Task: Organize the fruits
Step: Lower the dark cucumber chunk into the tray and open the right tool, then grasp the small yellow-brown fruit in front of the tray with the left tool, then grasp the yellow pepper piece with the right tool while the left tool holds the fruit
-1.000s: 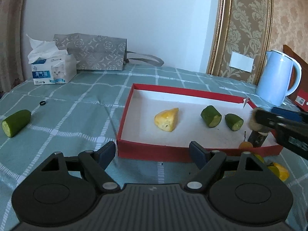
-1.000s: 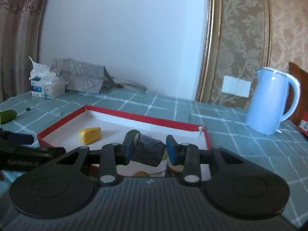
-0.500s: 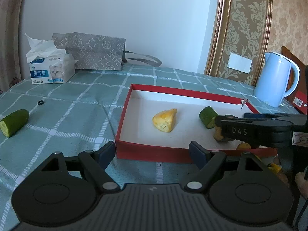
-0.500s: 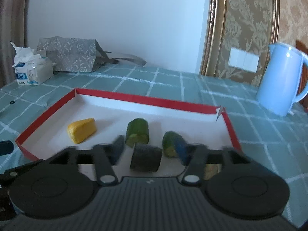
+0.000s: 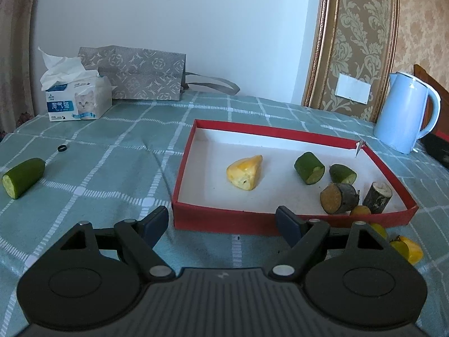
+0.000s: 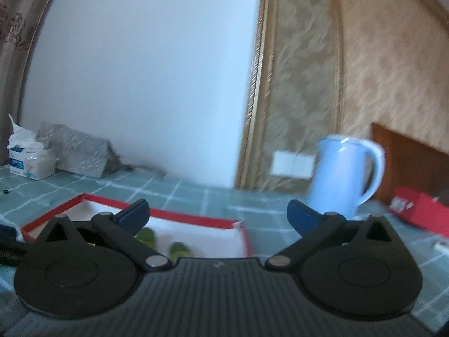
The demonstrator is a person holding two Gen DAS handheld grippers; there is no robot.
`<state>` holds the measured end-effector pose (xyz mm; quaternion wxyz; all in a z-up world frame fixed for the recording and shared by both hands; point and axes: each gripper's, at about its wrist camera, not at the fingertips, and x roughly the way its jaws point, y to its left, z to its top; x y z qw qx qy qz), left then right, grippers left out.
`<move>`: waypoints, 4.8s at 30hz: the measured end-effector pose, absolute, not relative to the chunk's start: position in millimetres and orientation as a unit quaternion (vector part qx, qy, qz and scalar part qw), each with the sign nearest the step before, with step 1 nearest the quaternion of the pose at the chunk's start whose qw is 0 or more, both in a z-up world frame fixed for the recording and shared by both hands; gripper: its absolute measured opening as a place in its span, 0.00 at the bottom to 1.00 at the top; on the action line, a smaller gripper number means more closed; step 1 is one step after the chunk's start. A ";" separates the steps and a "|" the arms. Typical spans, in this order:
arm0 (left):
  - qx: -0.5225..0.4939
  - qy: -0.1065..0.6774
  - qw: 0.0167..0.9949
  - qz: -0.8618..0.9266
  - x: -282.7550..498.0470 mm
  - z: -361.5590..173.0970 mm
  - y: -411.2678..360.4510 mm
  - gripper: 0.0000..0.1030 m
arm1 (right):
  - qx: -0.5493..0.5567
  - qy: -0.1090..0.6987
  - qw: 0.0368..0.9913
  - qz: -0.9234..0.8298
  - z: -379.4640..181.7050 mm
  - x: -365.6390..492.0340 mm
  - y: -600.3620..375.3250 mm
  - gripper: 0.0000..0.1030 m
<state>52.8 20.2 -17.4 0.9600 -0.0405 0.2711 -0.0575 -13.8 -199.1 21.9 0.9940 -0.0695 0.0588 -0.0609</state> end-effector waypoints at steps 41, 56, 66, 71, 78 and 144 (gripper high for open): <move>0.025 0.274 0.944 -0.184 23.4 -21.2 -38.3 0.81 | 0.036 0.178 0.975 -0.126 -17.7 -24.7 -277.9 1.00; 0.058 0.281 0.934 -0.214 21.9 -25.6 -61.1 0.80 | 0.033 0.174 0.977 -0.120 -16.8 -26.3 -275.1 1.00; 0.085 0.301 0.921 -0.231 24.4 -32.4 -71.6 0.38 | 0.035 0.172 0.977 -0.121 -16.3 -27.2 -274.9 1.00; 0.086 0.302 0.920 -0.234 29.9 -32.2 -74.3 0.35 | 0.035 0.174 0.977 -0.119 -15.3 -25.5 -272.6 1.00; 0.072 0.301 0.921 -0.235 33.2 -32.1 -71.0 0.28 | 0.031 0.168 0.978 -0.120 -15.4 -26.1 -270.6 1.00; -0.014 0.292 0.944 -0.154 37.6 -26.0 0.4 0.28 | -0.082 0.292 0.929 0.211 -36.7 -22.2 -244.5 0.35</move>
